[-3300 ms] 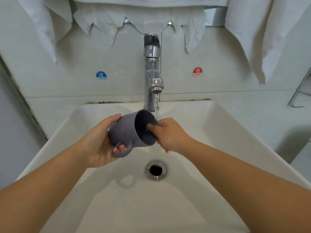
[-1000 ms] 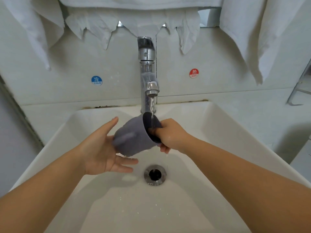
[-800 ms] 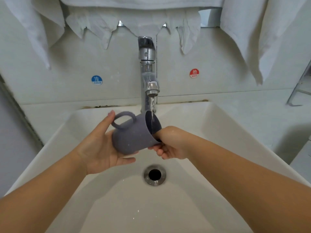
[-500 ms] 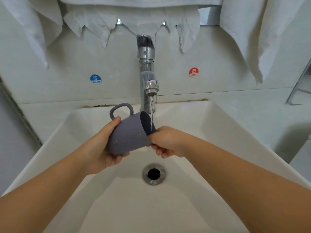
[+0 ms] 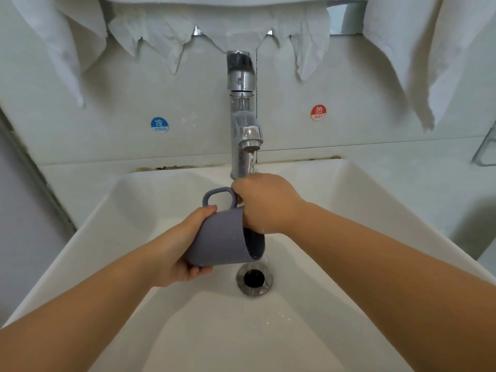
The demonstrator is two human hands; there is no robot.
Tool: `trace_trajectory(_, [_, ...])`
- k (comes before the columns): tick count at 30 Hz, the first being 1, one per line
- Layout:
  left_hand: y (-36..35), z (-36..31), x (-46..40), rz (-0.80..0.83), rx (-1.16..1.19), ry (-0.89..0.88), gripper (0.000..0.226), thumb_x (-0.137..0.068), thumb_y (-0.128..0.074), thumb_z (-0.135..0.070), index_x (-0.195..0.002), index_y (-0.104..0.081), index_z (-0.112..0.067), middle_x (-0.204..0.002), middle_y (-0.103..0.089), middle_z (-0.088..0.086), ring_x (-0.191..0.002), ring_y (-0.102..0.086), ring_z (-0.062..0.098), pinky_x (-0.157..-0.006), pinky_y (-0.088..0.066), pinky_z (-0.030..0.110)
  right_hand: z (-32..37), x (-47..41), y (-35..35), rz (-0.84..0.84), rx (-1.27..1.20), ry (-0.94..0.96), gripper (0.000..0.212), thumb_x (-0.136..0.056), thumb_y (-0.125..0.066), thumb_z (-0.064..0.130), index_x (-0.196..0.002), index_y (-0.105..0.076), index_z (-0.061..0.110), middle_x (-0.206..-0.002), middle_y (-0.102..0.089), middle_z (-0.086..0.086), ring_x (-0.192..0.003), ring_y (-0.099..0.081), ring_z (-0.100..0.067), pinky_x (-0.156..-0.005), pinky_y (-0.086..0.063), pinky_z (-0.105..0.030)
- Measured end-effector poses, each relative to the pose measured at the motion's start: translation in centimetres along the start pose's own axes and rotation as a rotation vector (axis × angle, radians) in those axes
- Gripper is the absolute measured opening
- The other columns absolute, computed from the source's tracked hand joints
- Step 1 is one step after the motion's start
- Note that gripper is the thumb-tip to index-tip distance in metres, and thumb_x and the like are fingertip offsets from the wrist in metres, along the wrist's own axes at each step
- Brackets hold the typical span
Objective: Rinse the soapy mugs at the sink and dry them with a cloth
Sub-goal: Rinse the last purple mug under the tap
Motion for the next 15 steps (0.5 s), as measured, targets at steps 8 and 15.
trace_trajectory(8, [-0.5, -0.8, 0.2, 0.057, 0.080, -0.032, 0.045, -0.087, -0.053, -0.060, -0.093, -0.062, -0.017, -0.066, -0.064, 0.010, -0.052, -0.055, 0.024, -0.040, -0.043, 0.023, -3.1, -0.2, -1.8, 0.130, -0.487, -0.385, 0.025, -0.083, -0.060, 0.024, -0.063, -0.053, 0.012, -0.060, -0.050, -0.003, -0.055, -0.044, -0.020, -0.054, -0.034, -0.027])
trace_trajectory(15, [-0.2, -1.7, 0.5, 0.011, 0.240, -0.173, 0.033, -0.092, -0.052, -0.052, -0.097, -0.065, -0.022, -0.070, -0.069, 0.004, -0.066, -0.058, 0.023, -0.052, -0.047, 0.027, -2.7, 1.2, -3.9, 0.472, -0.730, -0.533, 0.019, -0.091, -0.054, 0.020, -0.088, -0.060, 0.002, -0.074, -0.061, -0.010, -0.063, -0.061, -0.021, -0.060, -0.049, -0.028])
Point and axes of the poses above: each hand's wrist, its own x-axis away from the middle knuckle, its own y-axis out of the back of the hand, z = x × y, the point moved 4 cm from there along -x, towards the middle knuckle
